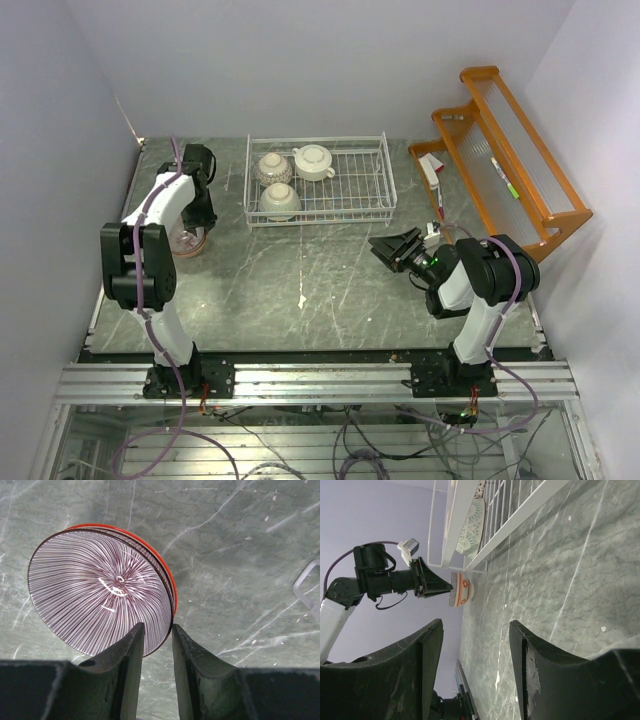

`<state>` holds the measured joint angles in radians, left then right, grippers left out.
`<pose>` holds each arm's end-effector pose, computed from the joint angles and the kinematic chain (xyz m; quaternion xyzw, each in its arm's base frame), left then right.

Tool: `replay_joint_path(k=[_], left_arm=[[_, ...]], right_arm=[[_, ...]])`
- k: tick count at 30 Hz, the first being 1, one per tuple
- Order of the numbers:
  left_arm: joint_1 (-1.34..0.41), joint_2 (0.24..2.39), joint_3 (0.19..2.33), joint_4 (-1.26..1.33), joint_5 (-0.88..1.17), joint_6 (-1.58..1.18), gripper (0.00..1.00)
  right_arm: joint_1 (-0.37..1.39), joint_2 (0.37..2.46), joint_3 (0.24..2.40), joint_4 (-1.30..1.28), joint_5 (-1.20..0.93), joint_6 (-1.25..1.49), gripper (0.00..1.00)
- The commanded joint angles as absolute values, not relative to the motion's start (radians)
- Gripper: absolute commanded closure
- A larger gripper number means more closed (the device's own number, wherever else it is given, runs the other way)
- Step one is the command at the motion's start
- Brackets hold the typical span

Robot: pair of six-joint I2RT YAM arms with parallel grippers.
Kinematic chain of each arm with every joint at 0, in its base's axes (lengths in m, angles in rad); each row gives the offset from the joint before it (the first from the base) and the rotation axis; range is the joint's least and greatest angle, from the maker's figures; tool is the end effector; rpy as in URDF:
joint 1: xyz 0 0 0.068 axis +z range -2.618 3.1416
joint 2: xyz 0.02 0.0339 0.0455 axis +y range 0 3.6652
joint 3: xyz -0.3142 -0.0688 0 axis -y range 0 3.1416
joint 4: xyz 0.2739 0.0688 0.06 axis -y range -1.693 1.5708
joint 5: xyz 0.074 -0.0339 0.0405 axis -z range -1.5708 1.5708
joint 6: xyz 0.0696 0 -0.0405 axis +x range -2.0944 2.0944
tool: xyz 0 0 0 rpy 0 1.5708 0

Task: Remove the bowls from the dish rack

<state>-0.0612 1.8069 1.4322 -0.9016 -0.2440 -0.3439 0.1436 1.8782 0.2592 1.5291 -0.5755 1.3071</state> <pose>0.4117 -0.0084 0.2391 -0.1560 0.9695 0.0886 0.1669 0.2852 0.0795 0.1246 0.2290 0.6966 0.5859 0.3451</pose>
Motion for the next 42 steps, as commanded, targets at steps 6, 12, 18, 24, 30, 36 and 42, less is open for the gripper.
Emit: replay_joint_path(k=[6,12,18,24,30,36,42], left_arm=[[-0.049,1.803,1.415,-0.884,-0.220,-0.336,0.60],[-0.049,1.733,1.426,-0.869,-0.234,-0.344,0.59],[-0.048,1.603,1.399,-0.798,-0.165,-0.342,0.57],[-0.048,1.397,1.302,-0.684,-0.004,-0.351,0.52],[-0.048,1.137,1.099,-0.489,0.151,-0.373,0.44],[-0.047,1.066,1.037,-0.435,0.200,-0.355,0.29],[-0.022,1.030,1.004,-0.389,0.260,-0.347,0.20]], right_arm=[[0.137,1.799,0.280,1.821,-0.636,1.288,0.45],[0.155,1.766,0.297,1.819,-0.639,1.285,0.45],[0.210,1.722,0.347,1.731,-0.574,1.240,0.44],[0.317,1.675,0.500,1.418,-0.499,1.061,0.42],[0.416,1.677,0.735,1.016,-0.334,0.782,0.41],[0.458,1.828,0.984,0.856,-0.262,0.649,0.40],[0.566,1.977,1.265,0.606,-0.088,0.443,0.30]])
